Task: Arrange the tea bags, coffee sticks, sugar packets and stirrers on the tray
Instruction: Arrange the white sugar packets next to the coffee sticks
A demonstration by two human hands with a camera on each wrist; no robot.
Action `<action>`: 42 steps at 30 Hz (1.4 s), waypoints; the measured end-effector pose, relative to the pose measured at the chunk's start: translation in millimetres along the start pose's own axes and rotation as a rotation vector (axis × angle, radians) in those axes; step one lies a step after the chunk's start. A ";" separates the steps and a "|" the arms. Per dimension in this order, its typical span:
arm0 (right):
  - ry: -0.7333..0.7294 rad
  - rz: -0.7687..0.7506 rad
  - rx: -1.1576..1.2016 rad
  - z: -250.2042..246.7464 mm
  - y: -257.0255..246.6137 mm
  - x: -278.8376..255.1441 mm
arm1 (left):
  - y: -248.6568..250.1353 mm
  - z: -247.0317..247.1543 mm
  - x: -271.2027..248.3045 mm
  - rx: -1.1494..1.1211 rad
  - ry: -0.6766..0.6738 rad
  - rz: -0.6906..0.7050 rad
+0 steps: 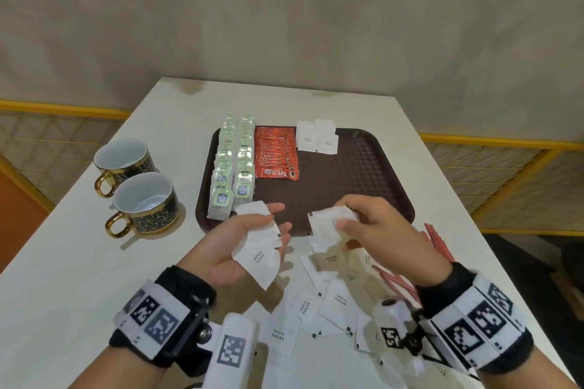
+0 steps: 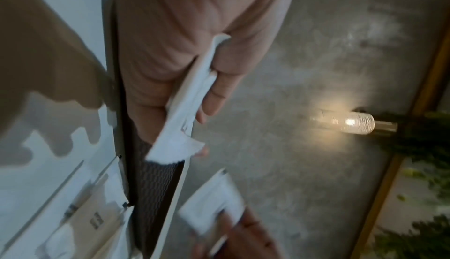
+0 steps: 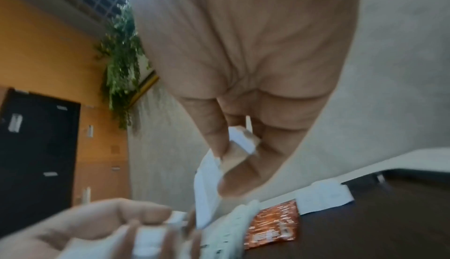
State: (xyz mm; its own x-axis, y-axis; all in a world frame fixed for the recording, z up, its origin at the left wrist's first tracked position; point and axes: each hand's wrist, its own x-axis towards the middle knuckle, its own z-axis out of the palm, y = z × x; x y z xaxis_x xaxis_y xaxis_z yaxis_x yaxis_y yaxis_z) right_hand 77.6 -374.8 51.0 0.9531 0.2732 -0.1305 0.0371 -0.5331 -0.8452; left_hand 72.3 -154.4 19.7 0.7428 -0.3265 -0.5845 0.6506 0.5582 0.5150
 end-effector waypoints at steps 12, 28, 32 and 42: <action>0.120 -0.034 0.111 55.3 -6.3 9.2 | -10.1 15.5 -2.9 0.398 -0.097 0.162; -0.203 0.233 -0.881 45.8 41.4 -43.4 | 2.5 -3.2 3.6 -0.039 -0.025 0.123; -0.184 0.222 -0.634 32.5 45.3 -36.5 | 5.0 -2.7 5.9 -0.048 -0.024 0.104; -0.067 0.208 0.040 -4.5 33.6 -12.8 | 4.5 -5.1 10.7 0.071 0.015 0.122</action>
State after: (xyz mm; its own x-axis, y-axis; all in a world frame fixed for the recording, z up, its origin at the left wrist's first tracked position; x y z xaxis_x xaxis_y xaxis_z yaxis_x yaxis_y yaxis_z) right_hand 68.0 -399.9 26.6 0.9168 0.2142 -0.3369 -0.1711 -0.5516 -0.8163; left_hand 82.4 -151.5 12.6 0.8151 -0.2475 -0.5238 0.5654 0.5373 0.6258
